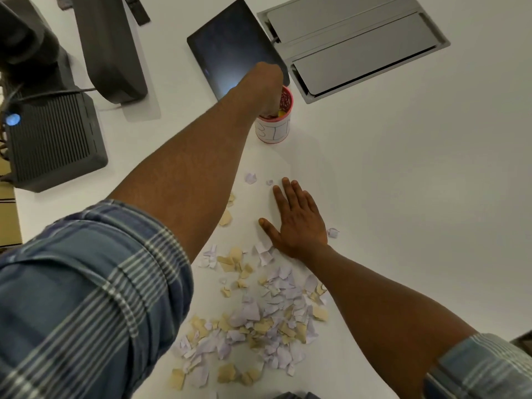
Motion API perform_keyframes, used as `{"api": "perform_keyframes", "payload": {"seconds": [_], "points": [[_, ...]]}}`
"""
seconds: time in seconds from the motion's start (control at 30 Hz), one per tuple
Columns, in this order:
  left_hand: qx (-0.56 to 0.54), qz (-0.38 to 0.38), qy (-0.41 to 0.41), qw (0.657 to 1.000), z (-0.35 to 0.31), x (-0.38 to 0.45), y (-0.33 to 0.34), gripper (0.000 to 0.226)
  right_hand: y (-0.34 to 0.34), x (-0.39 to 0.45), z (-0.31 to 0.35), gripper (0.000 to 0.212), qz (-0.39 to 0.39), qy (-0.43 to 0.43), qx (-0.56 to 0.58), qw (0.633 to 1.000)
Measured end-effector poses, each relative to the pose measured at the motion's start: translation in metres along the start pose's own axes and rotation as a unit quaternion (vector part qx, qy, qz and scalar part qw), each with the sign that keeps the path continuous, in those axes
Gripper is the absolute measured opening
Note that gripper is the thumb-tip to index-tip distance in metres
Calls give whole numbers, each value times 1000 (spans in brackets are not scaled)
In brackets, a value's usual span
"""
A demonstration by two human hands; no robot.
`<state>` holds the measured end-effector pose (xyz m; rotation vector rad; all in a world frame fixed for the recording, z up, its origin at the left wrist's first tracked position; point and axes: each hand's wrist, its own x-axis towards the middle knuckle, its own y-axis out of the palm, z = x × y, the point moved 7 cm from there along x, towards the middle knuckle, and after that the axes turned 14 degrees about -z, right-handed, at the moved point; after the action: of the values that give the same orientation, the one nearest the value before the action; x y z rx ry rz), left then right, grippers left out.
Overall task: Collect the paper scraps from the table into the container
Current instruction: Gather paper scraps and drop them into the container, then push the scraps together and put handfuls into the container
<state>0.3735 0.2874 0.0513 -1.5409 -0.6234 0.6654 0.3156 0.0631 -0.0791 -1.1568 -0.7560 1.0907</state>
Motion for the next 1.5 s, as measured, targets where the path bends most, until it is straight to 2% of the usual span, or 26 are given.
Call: {"api": "perform_keyframes", "payload": {"seconds": [0.13,0.23,0.33,0.43,0.53,0.63,0.73,0.93,1.0,1.07,1.2,1.33,1.5], "points": [[-80,-33,-33,996,15,-24,-16,45,-7,3,-2,78,37,-4,19,999],[-146,-126,-74,979,33,-64,-30,36,-25,9,-4,75,56,16,70,996],[-215,-165,-109,956,50,-133,-27,36,-50,-4,-12,66,-16,53,154,986],[-259,-168,-137,941,64,-213,-11,34,-63,-37,-18,59,-95,62,171,979],[-265,-174,-167,934,78,-300,14,32,-64,-77,-23,59,-121,84,172,974],[-267,-150,-217,927,89,-380,46,37,-59,-118,-21,66,-104,96,148,979],[-232,-119,-259,930,93,-446,68,52,-55,-154,-15,78,-69,92,99,988],[-189,35,-324,926,84,-522,97,118,-40,-205,-6,122,38,87,3,996],[-194,65,-320,925,76,-529,105,124,-31,-214,1,135,82,79,18,993],[-199,62,-304,930,68,-527,108,121,-24,-218,11,140,104,62,35,992],[-207,55,-268,939,51,-513,109,112,-16,-212,33,129,115,24,27,993],[-200,56,-227,952,38,-493,109,102,-10,-203,56,99,121,-17,27,992],[-194,45,-185,962,23,-472,109,85,-6,-197,82,66,99,-124,-14,987]]}}
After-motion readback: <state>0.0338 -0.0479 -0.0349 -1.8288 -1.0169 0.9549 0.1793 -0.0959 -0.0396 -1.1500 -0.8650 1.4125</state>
